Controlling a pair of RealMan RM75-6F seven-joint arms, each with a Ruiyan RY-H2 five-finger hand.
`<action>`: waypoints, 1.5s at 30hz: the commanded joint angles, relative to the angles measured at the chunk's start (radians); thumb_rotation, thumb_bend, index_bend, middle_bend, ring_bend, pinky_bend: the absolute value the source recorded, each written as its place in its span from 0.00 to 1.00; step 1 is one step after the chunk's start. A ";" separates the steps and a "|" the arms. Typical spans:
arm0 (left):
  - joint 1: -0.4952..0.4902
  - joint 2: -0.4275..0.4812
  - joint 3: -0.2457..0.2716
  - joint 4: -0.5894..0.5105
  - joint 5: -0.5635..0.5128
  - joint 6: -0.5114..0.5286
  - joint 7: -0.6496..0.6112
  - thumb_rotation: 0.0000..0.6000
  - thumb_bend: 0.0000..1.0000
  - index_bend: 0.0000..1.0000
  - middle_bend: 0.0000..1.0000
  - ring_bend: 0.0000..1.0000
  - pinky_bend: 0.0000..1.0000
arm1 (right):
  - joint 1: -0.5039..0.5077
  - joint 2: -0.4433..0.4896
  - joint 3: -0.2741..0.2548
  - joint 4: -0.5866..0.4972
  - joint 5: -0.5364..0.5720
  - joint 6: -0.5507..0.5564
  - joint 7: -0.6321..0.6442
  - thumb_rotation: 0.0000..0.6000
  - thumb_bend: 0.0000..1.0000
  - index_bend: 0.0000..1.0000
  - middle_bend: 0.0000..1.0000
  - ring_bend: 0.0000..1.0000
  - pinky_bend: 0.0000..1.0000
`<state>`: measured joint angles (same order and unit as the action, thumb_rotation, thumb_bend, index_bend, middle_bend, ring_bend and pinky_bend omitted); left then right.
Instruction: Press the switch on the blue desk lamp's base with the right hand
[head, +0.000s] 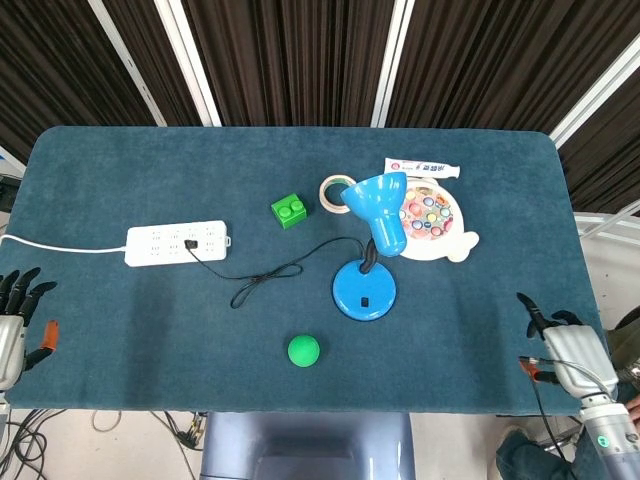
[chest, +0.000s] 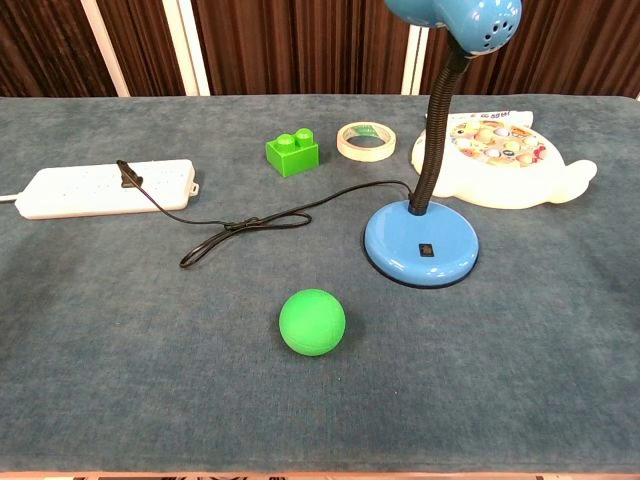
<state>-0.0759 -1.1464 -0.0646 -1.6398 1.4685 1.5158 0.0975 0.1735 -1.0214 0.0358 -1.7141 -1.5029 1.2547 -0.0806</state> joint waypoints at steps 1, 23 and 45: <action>0.000 0.001 0.000 -0.002 -0.001 -0.001 0.000 1.00 0.49 0.21 0.06 0.00 0.00 | 0.061 -0.041 0.007 -0.040 0.027 -0.092 -0.080 1.00 0.52 0.00 0.67 0.79 0.44; -0.004 0.009 -0.004 -0.017 -0.031 -0.026 -0.009 1.00 0.49 0.21 0.06 0.00 0.00 | 0.255 -0.453 0.062 -0.032 0.366 -0.271 -0.513 1.00 0.76 0.00 0.78 0.88 0.71; -0.006 0.010 -0.008 -0.013 -0.041 -0.028 -0.006 1.00 0.49 0.21 0.06 0.00 0.00 | 0.350 -0.569 0.089 0.012 0.516 -0.227 -0.623 1.00 0.76 0.00 0.78 0.88 0.85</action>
<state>-0.0823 -1.1366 -0.0730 -1.6524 1.4279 1.4875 0.0912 0.5213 -1.5897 0.1268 -1.7007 -0.9902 1.0279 -0.7008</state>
